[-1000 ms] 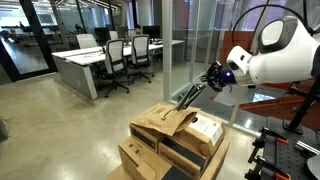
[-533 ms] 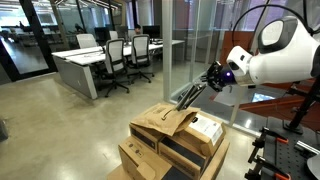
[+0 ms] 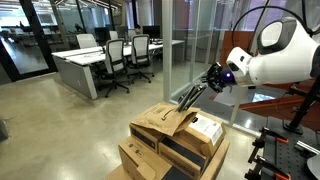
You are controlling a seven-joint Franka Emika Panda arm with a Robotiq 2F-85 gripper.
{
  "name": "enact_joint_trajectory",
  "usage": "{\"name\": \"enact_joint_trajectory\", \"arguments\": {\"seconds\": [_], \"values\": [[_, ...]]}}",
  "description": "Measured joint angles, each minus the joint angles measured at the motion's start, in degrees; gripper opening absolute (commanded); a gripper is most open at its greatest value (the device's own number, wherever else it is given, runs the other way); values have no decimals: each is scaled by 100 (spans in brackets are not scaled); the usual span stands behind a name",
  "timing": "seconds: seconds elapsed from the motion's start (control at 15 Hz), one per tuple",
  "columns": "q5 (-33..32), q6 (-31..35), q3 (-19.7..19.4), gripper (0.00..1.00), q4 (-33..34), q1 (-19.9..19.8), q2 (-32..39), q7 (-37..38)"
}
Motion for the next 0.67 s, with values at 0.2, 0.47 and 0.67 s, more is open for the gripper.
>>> {"name": "enact_joint_trajectory", "arguments": {"seconds": [0.2, 0.47, 0.67], "values": [[0, 0, -9, 0, 0, -2, 1, 0], [0, 0, -51, 0, 0, -4, 1, 0], [0, 0, -88, 0, 0, -9, 4, 0]]}}
